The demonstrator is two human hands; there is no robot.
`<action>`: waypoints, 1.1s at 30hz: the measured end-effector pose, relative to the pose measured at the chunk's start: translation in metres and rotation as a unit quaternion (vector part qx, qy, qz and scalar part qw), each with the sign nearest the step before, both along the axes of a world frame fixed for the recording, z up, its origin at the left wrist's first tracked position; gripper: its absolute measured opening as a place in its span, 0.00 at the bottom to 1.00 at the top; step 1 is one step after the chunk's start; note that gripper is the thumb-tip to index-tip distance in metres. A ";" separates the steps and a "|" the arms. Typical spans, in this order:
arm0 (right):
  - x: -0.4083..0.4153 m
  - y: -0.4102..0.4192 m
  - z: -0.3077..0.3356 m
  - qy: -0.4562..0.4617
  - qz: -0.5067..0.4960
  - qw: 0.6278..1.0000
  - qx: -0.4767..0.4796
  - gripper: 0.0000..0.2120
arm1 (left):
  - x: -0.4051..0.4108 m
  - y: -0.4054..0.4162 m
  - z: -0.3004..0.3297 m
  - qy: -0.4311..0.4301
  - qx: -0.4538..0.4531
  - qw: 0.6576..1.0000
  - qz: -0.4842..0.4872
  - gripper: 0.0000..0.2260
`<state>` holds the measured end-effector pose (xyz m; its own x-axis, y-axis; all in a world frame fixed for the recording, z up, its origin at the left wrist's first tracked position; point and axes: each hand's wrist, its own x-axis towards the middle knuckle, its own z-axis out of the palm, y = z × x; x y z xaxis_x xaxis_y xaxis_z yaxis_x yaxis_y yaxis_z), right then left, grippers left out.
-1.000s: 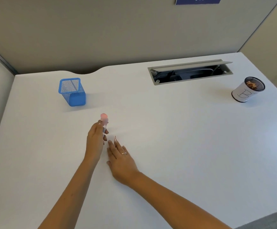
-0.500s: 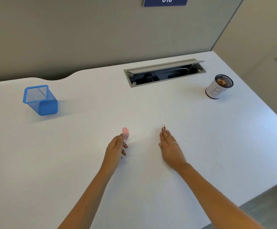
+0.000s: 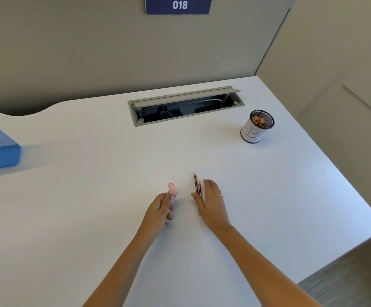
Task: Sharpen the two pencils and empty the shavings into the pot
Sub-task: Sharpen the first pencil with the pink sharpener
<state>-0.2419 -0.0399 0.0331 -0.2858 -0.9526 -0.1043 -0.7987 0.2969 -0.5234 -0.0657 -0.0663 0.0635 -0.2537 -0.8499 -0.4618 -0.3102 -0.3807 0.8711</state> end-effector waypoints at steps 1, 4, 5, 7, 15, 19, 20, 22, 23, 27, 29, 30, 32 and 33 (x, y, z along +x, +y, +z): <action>-0.002 -0.001 0.002 -0.001 -0.032 0.999 -0.013 0.27 | -0.005 -0.002 0.000 0.000 0.000 1.000 0.006 0.11; -0.013 -0.007 0.002 0.007 -0.051 0.998 0.029 0.23 | -0.021 -0.007 -0.002 -0.002 0.002 1.000 0.028 0.12; -0.011 -0.008 0.001 0.011 -0.049 0.998 0.039 0.21 | -0.020 -0.009 -0.003 -0.005 0.003 0.999 0.031 0.12; -0.018 -0.011 0.002 0.001 -0.046 0.998 0.049 0.16 | -0.028 -0.011 -0.004 -0.013 0.003 0.999 0.037 0.14; -0.042 -0.027 0.018 -0.096 -0.049 0.985 0.136 0.10 | -0.050 -0.016 0.003 -0.021 0.008 0.997 0.073 0.17; -0.052 -0.025 0.029 -0.215 -0.074 0.968 0.105 0.08 | -0.055 -0.013 0.011 -0.015 0.003 0.998 0.060 0.14; -0.055 -0.024 0.033 -0.242 -0.068 0.964 0.082 0.06 | -0.056 -0.012 0.013 -0.016 0.005 0.998 0.055 0.13; -0.062 -0.022 0.043 -0.205 -0.006 0.978 0.019 0.04 | -0.055 -0.011 0.016 -0.006 0.017 0.999 0.049 0.12; -0.065 -0.020 0.048 -0.160 0.037 0.986 -0.020 0.04 | -0.053 -0.011 0.019 0.008 0.026 0.999 0.047 0.13; -0.078 -0.014 0.066 0.003 0.133 0.978 -0.160 0.06 | -0.044 -0.011 0.037 0.053 0.059 0.997 0.001 0.18; -0.079 -0.009 0.076 0.051 0.149 0.966 -0.206 0.07 | -0.040 -0.012 0.047 0.067 0.063 0.995 -0.032 0.19; -0.079 -0.007 0.081 0.073 0.157 0.959 -0.223 0.08 | -0.039 -0.012 0.053 0.074 0.066 0.994 -0.046 0.20; -0.077 -0.002 0.091 0.098 0.172 0.951 -0.239 0.10 | -0.036 -0.013 0.063 0.081 0.067 0.992 -0.071 0.21; -0.075 0.001 0.095 0.099 0.178 0.949 -0.242 0.10 | -0.035 -0.014 0.068 0.079 0.064 0.991 -0.086 0.20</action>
